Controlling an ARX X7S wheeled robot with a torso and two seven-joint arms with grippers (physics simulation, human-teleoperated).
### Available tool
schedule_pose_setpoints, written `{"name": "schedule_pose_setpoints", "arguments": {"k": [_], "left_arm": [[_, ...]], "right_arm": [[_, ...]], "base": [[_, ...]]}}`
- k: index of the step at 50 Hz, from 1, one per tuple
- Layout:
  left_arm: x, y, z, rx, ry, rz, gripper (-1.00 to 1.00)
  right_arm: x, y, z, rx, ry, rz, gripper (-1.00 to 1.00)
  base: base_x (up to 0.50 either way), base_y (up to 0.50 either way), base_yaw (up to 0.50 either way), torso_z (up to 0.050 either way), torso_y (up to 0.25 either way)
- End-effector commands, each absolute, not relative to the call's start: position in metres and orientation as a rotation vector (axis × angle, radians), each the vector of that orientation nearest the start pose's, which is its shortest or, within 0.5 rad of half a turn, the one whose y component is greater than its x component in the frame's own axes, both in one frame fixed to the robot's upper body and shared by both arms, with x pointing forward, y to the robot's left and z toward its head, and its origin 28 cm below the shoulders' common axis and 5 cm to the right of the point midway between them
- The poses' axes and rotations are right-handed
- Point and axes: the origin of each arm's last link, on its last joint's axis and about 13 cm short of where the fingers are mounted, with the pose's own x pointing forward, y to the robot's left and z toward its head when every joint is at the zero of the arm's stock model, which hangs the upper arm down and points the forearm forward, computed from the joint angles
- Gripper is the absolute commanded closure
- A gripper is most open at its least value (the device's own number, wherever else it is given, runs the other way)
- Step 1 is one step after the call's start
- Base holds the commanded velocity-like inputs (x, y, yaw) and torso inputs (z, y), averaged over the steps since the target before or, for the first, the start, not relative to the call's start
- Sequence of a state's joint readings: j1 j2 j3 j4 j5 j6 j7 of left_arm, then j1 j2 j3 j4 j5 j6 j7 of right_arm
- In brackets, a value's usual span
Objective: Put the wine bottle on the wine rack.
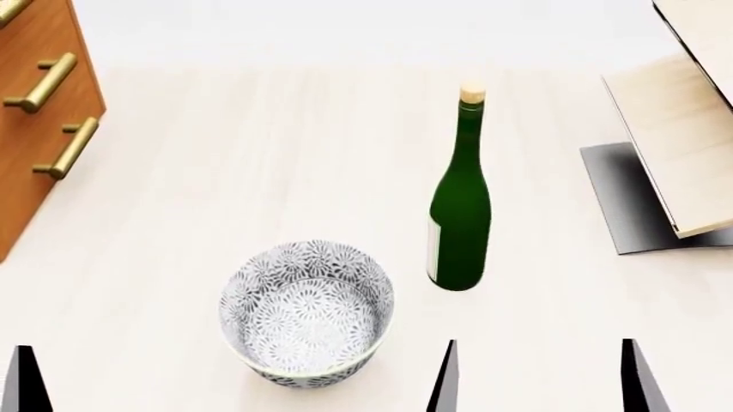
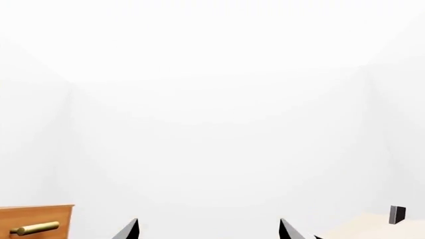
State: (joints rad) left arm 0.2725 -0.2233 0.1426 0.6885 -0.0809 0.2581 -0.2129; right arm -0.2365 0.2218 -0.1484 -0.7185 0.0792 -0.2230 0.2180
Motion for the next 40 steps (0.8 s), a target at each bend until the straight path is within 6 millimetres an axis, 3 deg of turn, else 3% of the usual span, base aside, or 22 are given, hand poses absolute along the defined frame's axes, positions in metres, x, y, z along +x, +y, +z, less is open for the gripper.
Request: {"name": "schedule_pose_setpoints", "arguments": {"k": [1,40], "left_arm": [[0.1398,0.204,0.1241,-0.046,-0.637,-0.051,-1.0],[0.1375,0.2017,0.1274,-0.046,-0.632,-0.071,-1.0]], "right_arm": [[0.1431,-0.0938,0.1328,0.049,-0.67,0.053,-1.0],[0.1425,-0.0935,0.1353,0.055,-0.66,0.062,-1.0]], "base": [[0.12,0.0,0.0,0.0,0.0],[0.11,0.0,0.0,0.0,0.0]]}}
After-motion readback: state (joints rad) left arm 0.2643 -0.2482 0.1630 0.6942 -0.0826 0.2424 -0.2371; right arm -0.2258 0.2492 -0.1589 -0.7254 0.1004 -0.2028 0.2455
